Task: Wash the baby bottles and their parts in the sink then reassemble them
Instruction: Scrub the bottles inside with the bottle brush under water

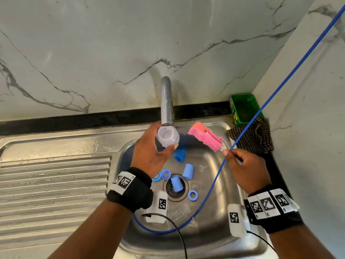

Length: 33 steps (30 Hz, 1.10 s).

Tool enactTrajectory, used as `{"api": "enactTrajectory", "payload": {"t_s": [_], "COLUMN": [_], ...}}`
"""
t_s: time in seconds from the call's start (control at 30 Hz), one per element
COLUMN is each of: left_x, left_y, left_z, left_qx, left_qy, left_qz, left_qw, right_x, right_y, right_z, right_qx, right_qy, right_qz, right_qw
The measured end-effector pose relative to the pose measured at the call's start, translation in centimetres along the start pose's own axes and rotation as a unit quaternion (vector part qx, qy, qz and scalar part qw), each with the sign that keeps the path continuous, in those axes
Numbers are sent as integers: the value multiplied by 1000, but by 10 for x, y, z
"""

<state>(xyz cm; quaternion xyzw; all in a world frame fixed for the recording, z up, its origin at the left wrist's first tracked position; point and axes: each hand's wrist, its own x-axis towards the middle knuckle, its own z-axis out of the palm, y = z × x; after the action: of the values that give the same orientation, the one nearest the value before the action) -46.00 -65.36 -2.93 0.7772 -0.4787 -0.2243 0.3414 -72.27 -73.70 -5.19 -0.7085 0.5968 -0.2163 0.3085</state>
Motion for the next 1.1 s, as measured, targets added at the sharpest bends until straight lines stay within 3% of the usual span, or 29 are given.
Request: {"api": "enactTrajectory", "payload": {"t_s": [0.13,0.23,0.37,0.47,0.6,0.67,0.77,0.8,0.9,0.93,1.03,1.1], "left_x": [0,1,2,1,3,0,-1,0,4,4,3,6], "left_y": [6,2,4,2,-8,-10,-8,-4,0,0,3,3], "left_z": [2,3,3,2,6,6,4,2,2,2,2,4], "left_qx": [60,16,47,23,103,97,10,8,109,114,51,65], "left_qy": [-97,-29,-61,-19,-124,-101,9,7,-90,-94,-25,-40], "left_qz": [-34,-7,-16,36,4,1,39,47,10,8,44,46], "left_qw": [993,999,997,999,987,990,999,999,990,989,997,996], "right_x": [-3,-3,-5,-5,-6,-7,-6,-6,-6,-5,-5,-5], "right_y": [-1,-4,-3,-4,-4,-5,-4,-4,-4,-5,-7,-6], "right_z": [2,2,2,1,3,2,2,2,2,1,1,1], "right_qx": [3,4,-3,-2,-7,-10,-6,-5,-5,-5,-4,-9], "right_qy": [-8,-7,-9,-6,-12,-12,-8,-9,-16,-17,-10,-8], "right_qz": [7,3,0,1,0,-6,-10,-8,-5,-4,-11,-15], "right_qw": [1000,1000,1000,1000,1000,1000,1000,1000,1000,1000,1000,1000]}}
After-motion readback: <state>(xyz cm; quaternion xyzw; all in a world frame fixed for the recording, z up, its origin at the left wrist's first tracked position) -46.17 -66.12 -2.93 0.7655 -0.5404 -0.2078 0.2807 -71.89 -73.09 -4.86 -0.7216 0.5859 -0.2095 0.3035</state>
